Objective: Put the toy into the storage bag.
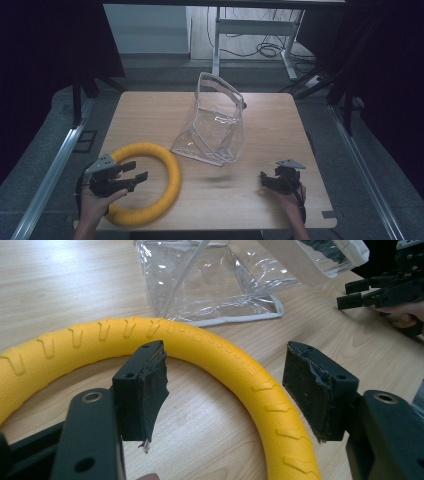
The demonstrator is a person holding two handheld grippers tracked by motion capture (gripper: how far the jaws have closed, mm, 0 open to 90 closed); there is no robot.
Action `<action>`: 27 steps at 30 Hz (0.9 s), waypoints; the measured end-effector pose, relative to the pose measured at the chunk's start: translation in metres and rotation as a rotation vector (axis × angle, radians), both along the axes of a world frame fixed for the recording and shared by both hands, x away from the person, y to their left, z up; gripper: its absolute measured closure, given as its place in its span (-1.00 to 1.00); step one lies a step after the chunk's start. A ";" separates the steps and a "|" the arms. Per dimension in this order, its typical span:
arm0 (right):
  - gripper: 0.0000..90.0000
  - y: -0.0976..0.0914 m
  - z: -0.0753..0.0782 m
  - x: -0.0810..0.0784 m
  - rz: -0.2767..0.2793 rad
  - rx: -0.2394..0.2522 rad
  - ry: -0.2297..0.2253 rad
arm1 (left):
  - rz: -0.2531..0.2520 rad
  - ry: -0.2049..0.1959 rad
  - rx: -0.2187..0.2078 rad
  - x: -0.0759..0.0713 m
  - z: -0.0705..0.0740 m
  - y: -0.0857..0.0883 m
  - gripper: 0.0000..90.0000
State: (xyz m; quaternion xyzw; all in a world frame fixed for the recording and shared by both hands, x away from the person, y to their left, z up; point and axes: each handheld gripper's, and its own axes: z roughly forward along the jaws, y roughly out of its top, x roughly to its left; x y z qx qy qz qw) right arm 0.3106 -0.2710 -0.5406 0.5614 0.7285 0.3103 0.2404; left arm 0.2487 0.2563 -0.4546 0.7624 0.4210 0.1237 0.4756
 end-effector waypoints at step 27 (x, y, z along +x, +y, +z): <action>-0.69 -0.001 0.000 0.000 0.011 -0.002 -0.001 | -0.106 0.056 0.080 0.001 0.009 -0.009 -0.25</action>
